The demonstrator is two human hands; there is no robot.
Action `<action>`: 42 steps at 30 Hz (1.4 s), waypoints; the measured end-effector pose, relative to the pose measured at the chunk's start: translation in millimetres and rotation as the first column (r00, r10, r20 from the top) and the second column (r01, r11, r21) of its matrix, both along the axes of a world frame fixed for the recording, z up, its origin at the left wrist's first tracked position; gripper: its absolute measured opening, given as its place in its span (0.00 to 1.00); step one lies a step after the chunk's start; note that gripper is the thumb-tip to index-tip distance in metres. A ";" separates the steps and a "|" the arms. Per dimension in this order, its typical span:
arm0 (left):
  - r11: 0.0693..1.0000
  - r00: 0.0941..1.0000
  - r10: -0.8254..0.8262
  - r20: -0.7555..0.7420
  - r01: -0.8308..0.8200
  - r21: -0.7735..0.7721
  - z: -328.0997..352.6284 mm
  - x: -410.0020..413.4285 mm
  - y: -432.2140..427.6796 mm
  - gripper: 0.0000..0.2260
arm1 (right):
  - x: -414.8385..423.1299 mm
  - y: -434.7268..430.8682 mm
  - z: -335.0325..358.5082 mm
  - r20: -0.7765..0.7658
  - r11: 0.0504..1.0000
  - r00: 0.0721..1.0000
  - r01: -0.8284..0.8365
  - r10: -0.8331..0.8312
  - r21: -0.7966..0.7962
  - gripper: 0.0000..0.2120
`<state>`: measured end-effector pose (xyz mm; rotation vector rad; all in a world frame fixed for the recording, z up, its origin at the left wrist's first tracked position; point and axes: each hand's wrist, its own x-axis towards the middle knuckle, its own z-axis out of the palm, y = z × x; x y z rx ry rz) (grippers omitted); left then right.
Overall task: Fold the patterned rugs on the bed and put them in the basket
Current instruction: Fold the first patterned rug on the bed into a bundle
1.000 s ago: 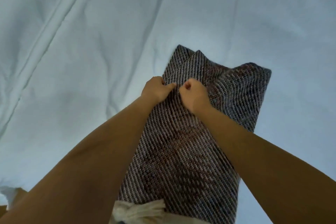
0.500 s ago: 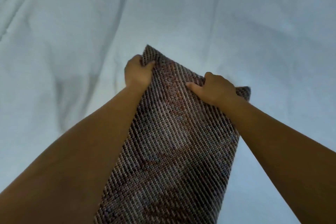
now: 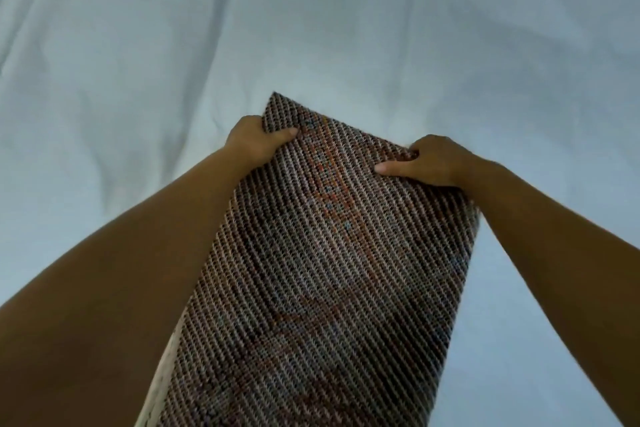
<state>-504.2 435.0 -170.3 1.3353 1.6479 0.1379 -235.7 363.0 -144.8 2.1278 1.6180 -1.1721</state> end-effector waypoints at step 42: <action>0.970 0.964 0.198 0.176 -0.166 -0.177 32.0 23.6 26.7 0.23 | 66.0 -61.6 -12.9 -0.545 0.363 0.177 0.896 -0.820 -0.256 0.17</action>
